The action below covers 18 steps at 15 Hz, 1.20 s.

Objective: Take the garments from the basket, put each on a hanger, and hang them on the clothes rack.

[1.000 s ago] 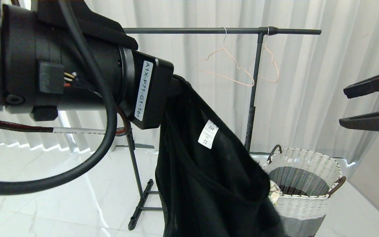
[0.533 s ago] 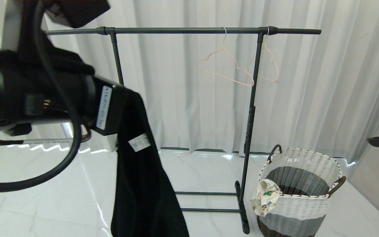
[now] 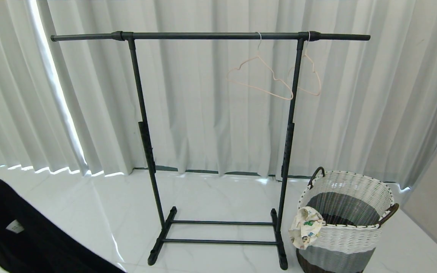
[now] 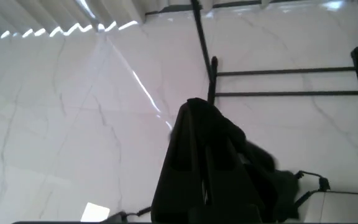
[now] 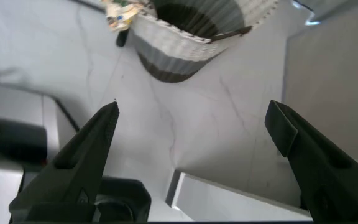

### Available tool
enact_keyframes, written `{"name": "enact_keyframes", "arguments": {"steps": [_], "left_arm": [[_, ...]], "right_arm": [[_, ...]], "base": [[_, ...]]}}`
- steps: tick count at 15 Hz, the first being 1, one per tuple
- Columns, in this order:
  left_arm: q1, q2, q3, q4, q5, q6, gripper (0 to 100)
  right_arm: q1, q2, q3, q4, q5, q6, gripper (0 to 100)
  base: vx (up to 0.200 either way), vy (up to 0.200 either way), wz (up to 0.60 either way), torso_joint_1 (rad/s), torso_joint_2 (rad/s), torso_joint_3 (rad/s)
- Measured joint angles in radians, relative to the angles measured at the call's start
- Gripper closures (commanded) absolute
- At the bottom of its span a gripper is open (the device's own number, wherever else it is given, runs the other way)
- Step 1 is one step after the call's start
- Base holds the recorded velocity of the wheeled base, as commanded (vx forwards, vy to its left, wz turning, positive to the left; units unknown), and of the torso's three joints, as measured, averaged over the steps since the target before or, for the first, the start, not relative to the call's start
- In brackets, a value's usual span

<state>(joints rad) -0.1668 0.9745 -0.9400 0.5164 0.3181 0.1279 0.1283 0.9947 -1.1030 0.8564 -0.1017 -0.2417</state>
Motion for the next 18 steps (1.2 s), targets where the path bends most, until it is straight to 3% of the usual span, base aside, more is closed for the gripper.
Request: {"name": "enact_keyframes", "arguments": {"steps": [4, 7, 8, 11, 18], "left_arm": [[0.039, -0.100, 0.083, -0.030, -0.053, -0.023, 100], [0.040, -0.113, 0.159, -0.217, -0.154, -0.027, 100], [0.040, -0.113, 0.184, -0.233, -0.166, -0.026, 100], [0.040, -0.112, 0.212, -0.234, -0.168, -0.025, 100], [0.040, -0.113, 0.255, -0.237, -0.168, 0.007, 100]], "right_arm": [[-0.017, -0.023, 0.029, -0.018, 0.001, 0.005, 0], [-0.021, -0.026, 0.059, -0.037, 0.002, 0.037, 0], [-0.021, -0.027, 0.079, -0.071, 0.002, 0.039, 0], [-0.022, -0.031, 0.150, -0.220, 0.004, 0.039, 0], [-0.021, -0.013, 0.167, -0.299, 0.012, 0.036, 0]], "base": [[0.000, 0.000, 0.00, 0.000, 0.00, 0.000], [0.000, 0.000, 0.00, 0.000, 0.00, 0.000], [0.000, 0.000, 0.00, 0.000, 0.00, 0.000], [0.000, 0.000, 0.00, 0.000, 0.00, 0.000], [0.000, 0.000, 0.00, 0.005, -0.02, -0.019]]}}
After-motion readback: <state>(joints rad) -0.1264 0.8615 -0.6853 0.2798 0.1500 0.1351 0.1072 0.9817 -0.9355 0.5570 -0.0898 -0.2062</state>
